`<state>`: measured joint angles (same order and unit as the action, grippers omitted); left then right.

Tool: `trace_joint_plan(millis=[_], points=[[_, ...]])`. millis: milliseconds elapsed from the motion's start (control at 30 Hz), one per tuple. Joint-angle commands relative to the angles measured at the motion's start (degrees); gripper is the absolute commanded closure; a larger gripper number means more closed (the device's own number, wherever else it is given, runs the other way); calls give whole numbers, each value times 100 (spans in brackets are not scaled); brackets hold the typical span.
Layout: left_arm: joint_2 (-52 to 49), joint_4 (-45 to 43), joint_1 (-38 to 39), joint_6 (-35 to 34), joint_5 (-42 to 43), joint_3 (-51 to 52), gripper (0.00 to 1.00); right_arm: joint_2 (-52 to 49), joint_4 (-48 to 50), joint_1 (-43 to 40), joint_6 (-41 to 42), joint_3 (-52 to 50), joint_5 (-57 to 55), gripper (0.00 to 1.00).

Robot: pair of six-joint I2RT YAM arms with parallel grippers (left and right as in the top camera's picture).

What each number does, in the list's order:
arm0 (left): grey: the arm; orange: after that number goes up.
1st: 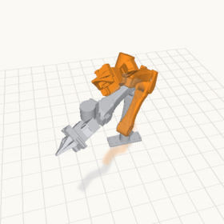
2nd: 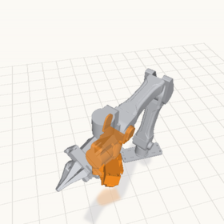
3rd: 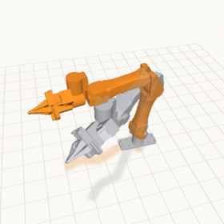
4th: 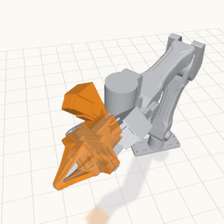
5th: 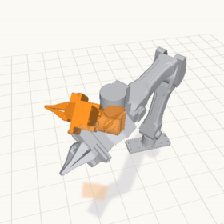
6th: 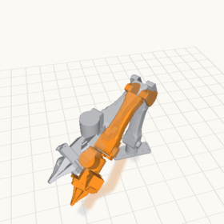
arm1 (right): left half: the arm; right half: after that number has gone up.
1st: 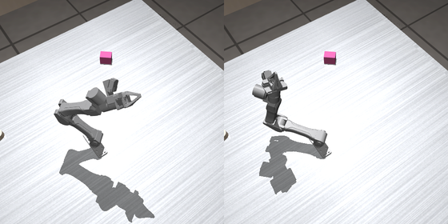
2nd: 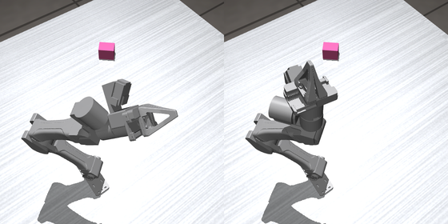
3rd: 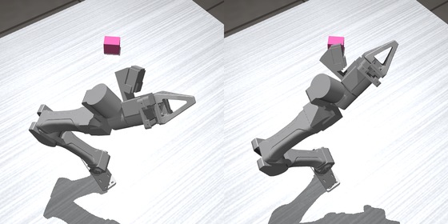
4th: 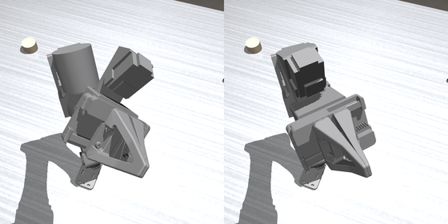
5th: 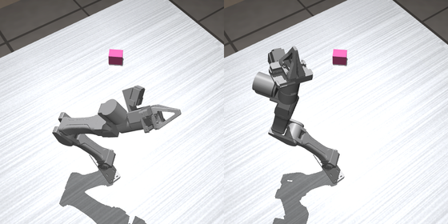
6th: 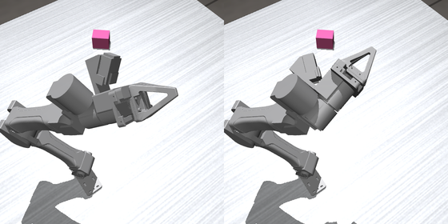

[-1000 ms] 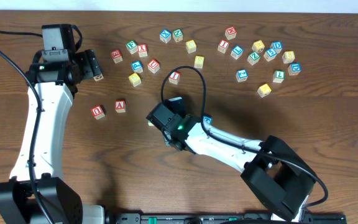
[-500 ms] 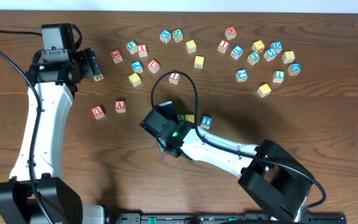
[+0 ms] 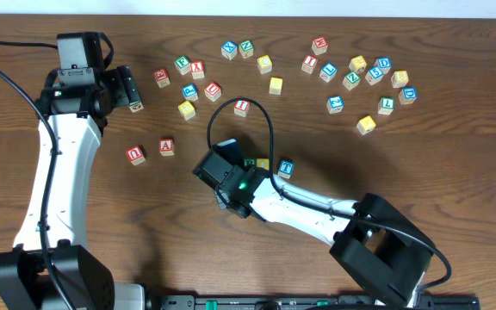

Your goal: Spell out ROBOT

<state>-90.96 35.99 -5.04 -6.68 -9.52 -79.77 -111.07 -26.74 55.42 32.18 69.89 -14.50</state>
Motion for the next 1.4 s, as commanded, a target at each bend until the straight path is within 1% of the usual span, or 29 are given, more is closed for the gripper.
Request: trace_joint_plan(millis=[0, 1367], points=[[31, -22, 7, -46, -11, -103, 2, -157, 22, 15, -105, -31, 72, 99], [28, -24, 7, -46, -11, -103, 2, -157, 15, -37, -116, -28, -103, 99]])
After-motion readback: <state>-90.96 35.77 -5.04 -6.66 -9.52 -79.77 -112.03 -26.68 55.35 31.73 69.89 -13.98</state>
